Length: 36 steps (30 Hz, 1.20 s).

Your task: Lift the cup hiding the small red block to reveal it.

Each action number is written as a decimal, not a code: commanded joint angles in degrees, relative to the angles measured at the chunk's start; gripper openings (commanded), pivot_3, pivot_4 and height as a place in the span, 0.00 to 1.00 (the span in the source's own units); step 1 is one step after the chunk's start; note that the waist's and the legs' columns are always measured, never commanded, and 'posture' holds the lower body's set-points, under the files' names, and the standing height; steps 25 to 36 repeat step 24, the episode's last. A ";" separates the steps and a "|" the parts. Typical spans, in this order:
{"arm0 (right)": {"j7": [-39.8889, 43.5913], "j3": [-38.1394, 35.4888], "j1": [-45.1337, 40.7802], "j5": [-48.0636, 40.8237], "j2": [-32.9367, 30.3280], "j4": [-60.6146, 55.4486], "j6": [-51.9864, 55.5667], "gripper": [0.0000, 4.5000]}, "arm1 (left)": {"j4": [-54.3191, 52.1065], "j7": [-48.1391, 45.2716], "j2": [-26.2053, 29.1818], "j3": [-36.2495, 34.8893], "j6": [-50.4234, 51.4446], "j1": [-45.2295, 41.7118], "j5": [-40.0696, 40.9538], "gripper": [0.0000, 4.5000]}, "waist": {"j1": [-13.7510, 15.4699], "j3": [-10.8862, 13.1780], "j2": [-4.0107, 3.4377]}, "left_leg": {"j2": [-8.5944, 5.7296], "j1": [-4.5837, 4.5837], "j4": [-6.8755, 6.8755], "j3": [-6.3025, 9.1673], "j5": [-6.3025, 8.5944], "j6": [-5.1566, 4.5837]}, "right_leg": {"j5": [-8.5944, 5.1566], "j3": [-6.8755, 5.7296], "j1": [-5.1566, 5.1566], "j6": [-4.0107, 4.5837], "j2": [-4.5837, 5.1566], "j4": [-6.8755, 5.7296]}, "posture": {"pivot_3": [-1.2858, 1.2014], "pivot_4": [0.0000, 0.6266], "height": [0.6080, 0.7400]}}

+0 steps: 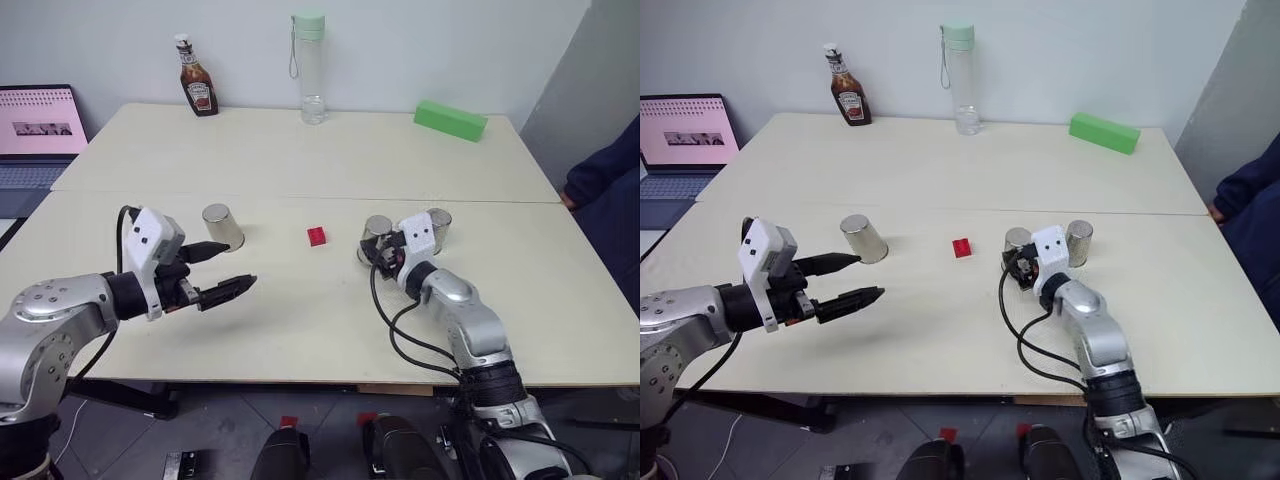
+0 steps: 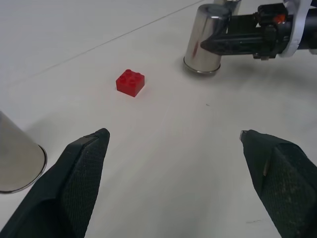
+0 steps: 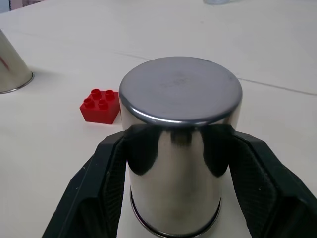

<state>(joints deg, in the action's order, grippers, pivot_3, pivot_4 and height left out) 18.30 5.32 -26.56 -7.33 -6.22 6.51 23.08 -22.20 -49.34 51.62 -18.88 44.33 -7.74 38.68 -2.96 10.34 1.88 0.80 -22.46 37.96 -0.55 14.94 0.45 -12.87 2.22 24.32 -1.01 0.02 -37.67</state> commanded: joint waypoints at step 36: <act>12.98 -17.25 13.49 -24.46 -24.16 -46.48 37.00 0.99 | 1.35 -1.87 5.08 -1.84 -1.67 2.24 -2.81 1.00 | 1.05 0.00 0.00 | 0.01 -0.01 0.01 0.06 0.01 0.00 | -0.27 -0.09 0.00 0.28 0.11 0.04 | 0.52 0.24 1.00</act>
